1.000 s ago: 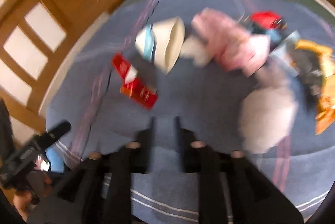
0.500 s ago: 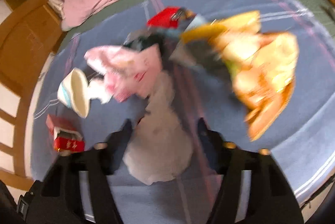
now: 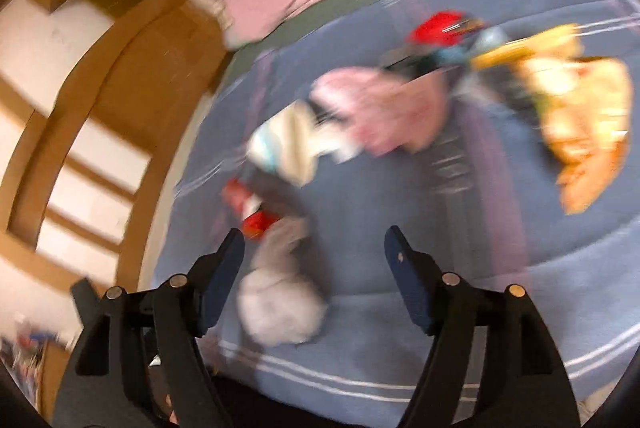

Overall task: Collect trash
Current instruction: 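Grasp the yellow snack bag with the right gripper while the left gripper grasps the white tissue, then lift the yellow snack bag and white tissue off the bed with both grippers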

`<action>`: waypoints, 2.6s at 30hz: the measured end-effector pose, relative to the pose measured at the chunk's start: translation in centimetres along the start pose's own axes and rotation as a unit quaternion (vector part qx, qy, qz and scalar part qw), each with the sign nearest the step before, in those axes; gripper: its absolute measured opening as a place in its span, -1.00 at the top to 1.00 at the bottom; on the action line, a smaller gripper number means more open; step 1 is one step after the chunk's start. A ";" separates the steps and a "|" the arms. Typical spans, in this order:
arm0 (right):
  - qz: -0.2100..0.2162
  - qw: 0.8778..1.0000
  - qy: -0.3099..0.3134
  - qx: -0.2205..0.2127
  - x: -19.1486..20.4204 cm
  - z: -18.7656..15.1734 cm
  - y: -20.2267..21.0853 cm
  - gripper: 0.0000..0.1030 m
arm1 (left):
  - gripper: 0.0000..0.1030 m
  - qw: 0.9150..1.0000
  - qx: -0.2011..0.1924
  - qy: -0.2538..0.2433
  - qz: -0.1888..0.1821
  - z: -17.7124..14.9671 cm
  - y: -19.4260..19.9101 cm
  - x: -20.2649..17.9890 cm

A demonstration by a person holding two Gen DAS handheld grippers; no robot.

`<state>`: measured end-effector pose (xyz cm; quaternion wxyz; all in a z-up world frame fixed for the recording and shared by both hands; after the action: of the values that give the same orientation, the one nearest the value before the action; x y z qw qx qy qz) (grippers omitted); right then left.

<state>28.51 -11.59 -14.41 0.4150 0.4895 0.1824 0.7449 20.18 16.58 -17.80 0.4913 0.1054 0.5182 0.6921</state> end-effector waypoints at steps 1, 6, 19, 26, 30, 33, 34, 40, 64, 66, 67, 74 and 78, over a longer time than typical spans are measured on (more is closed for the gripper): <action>-0.008 1.000 -0.013 -0.012 -1.0 0.5 0.6 -0.39 | -0.93 1.000 -0.001 -0.013 -0.007 0.0 -0.1 -0.8; -0.080 0.988 -0.097 -0.088 -8.4 2.5 5.5 -0.39 | -0.93 0.986 -0.059 -0.150 -0.043 -0.6 0.4 -8.5; -0.174 0.963 -0.171 -0.116 -18.2 7.0 3.3 -0.48 | -0.93 0.988 0.099 -0.114 -0.041 -4.2 -6.3 -8.2; -0.144 0.980 -0.106 -0.090 -14.8 6.2 1.5 0.68 | 0.02 0.988 0.089 -0.105 -0.074 -4.1 -5.6 -7.6; -0.133 0.983 -0.098 -0.085 -13.9 4.9 2.1 0.94 | 0.32 0.985 0.095 -0.109 -0.098 -4.7 -4.7 -8.1; -0.116 0.986 -0.089 -0.077 -12.9 4.2 2.9 0.94 | 0.33 0.986 0.085 -0.089 -0.111 -4.6 -3.5 -7.4; -0.123 0.986 -0.077 -0.078 -12.6 4.3 3.3 0.92 | 0.33 0.988 0.075 -0.078 -0.109 -4.4 -2.9 -6.6; -0.168 0.977 -0.022 -0.128 -10.4 7.3 4.7 -0.45 | 0.33 0.991 0.076 -0.036 -0.103 -3.5 -2.7 -4.5; -0.200 0.975 0.076 -0.053 -5.1 4.4 -1.9 0.89 | 0.10 0.976 0.029 -0.207 -0.055 -5.0 -1.9 -9.7; -0.187 0.978 0.067 -0.058 -4.9 3.8 -1.0 0.89 | 0.28 0.974 0.032 -0.216 -0.056 -5.4 -1.8 -9.5; -0.182 0.979 0.064 -0.060 -4.7 3.6 -0.6 0.89 | 0.29 0.974 0.032 -0.217 -0.057 -5.4 -1.7 -9.5; -0.155 0.984 0.057 -0.068 -3.6 2.0 1.6 0.90 | 0.36 0.979 0.016 -0.185 -0.079 -4.6 -0.4 -8.7; -0.143 0.985 0.056 -0.073 -3.0 1.4 2.6 0.90 | 0.41 0.980 -0.010 -0.178 -0.088 -3.9 0.8 -8.6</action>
<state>29.09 -15.68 -13.73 0.5405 0.3841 0.2188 0.7159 21.46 7.40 -15.76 0.6354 0.1760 0.4227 0.6218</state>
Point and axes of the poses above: each gripper's, at about its wrist camera, not at the fingertips, and y roughly against the way its jaws point, x to its left, z to its top, the point moved 8 cm from there along -y, roughly the way its jaws point, and after that the axes turned 2 degrees about y, right-handed, at the moved point
